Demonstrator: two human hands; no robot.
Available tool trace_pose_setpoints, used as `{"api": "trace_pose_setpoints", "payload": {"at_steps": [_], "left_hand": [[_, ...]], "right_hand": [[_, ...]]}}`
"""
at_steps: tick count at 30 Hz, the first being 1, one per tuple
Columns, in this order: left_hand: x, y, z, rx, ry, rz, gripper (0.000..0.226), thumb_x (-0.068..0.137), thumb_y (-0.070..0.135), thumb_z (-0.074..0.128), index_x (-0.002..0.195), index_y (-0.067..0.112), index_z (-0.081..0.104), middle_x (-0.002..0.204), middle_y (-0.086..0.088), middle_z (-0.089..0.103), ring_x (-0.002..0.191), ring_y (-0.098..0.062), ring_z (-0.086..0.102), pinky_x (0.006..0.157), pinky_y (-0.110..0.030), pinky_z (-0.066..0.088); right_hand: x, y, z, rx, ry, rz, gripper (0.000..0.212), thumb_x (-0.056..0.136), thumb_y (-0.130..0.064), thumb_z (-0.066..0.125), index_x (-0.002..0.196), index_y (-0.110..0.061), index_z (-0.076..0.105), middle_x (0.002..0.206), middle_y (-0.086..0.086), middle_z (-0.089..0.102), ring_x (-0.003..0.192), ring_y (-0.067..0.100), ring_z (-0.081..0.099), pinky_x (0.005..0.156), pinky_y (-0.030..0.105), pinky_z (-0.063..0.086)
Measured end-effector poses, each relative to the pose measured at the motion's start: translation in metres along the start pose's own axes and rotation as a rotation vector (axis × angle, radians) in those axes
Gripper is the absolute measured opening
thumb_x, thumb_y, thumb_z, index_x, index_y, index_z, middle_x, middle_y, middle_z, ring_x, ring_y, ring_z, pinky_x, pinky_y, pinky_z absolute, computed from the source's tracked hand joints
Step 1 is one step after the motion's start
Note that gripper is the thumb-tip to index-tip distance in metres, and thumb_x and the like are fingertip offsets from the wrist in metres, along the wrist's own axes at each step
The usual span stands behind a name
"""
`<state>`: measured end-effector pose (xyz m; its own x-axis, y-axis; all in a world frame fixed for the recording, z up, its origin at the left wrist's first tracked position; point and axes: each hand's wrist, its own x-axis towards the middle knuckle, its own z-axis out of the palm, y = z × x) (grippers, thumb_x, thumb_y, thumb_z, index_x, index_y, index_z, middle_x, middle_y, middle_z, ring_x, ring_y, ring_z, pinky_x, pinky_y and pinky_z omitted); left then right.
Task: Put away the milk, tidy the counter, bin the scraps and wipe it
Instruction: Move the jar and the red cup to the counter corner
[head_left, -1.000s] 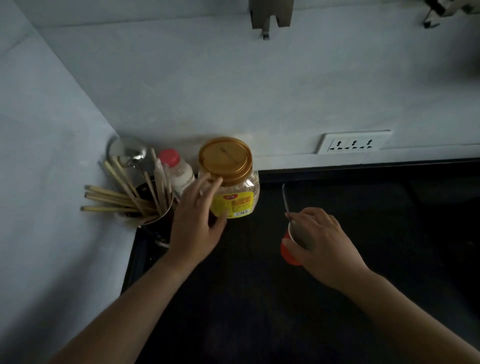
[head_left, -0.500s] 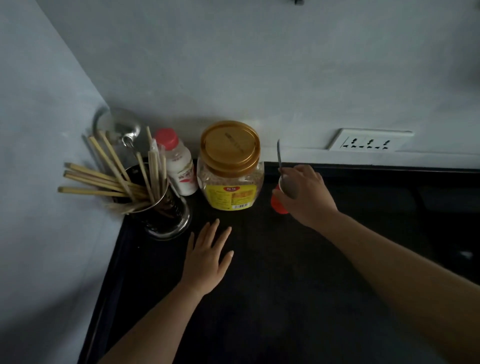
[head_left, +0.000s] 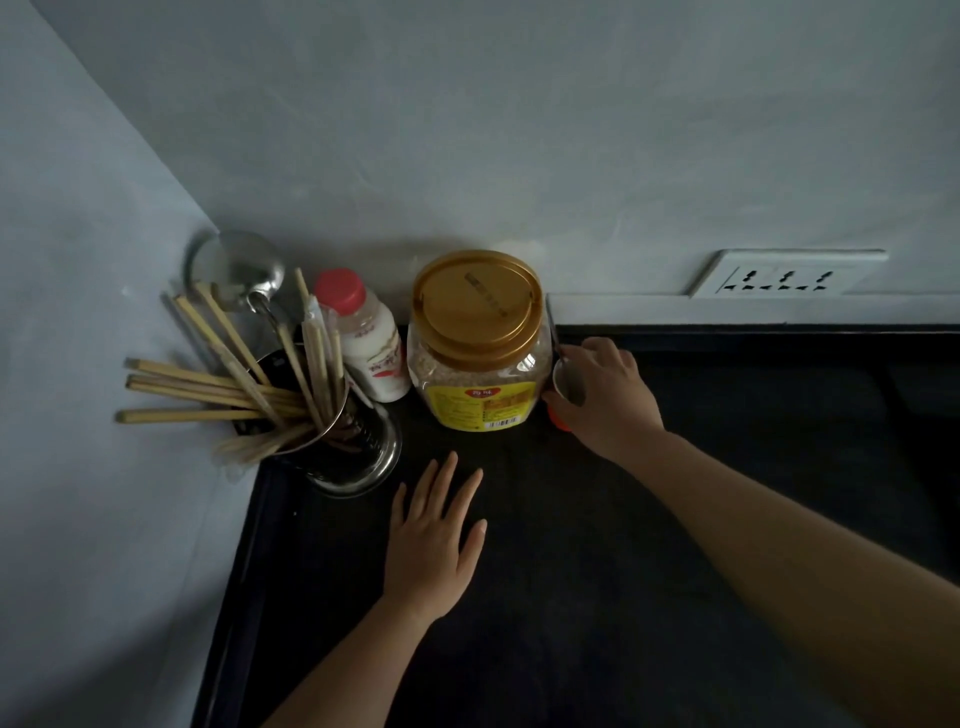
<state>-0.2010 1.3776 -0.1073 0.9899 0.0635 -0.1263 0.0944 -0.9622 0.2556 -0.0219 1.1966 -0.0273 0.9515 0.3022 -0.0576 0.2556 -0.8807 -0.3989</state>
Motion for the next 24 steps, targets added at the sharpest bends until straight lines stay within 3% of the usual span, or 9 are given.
{"api": "trace_pose_setpoints", "payload": {"at_steps": [5,12,20,24], "left_hand": [[-0.001,0.0,0.0,0.0,0.003,0.006,0.053,0.094,0.05,0.025,0.145,0.037,0.02,0.157,0.004,0.011,0.144,-0.017,0.01,0.112,-0.046,0.014],[0.0,0.0,0.0,-0.026,0.009,-0.009,0.052,0.093,0.048,0.028,0.144,0.038,0.023,0.157,0.005,0.012,0.144,-0.015,0.01,0.113,-0.046,0.015],[0.0,0.0,0.001,-0.03,0.02,-0.02,0.051,0.093,0.047,0.028,0.143,0.039,0.024,0.157,0.007,0.015,0.144,-0.014,0.012,0.113,-0.044,0.015],[0.0,0.0,0.001,-0.03,0.011,-0.029,0.051,0.093,0.048,0.028,0.143,0.04,0.022,0.157,0.008,0.013,0.144,-0.013,0.011,0.114,-0.043,0.014]], "right_hand": [[0.003,-0.001,-0.005,-0.02,0.003,0.011,0.066,0.077,-0.045,0.064,0.135,-0.032,0.033,0.137,-0.001,0.033,0.126,0.025,0.03,0.086,0.04,0.043],[0.011,0.004,-0.015,0.066,-0.112,-0.013,0.066,0.076,-0.045,0.063,0.134,-0.03,0.036,0.14,0.003,0.035,0.128,0.028,0.031,0.096,0.045,0.037],[0.027,-0.001,-0.018,0.182,-0.041,0.017,0.023,0.085,-0.034,0.057,0.106,-0.024,0.06,0.122,-0.001,0.051,0.114,0.022,0.044,0.089,0.039,0.039],[0.028,-0.002,-0.024,0.172,0.035,-0.056,0.014,0.084,-0.031,0.061,0.092,-0.019,0.063,0.111,-0.001,0.057,0.102,0.018,0.05,0.08,0.03,0.038]]}}
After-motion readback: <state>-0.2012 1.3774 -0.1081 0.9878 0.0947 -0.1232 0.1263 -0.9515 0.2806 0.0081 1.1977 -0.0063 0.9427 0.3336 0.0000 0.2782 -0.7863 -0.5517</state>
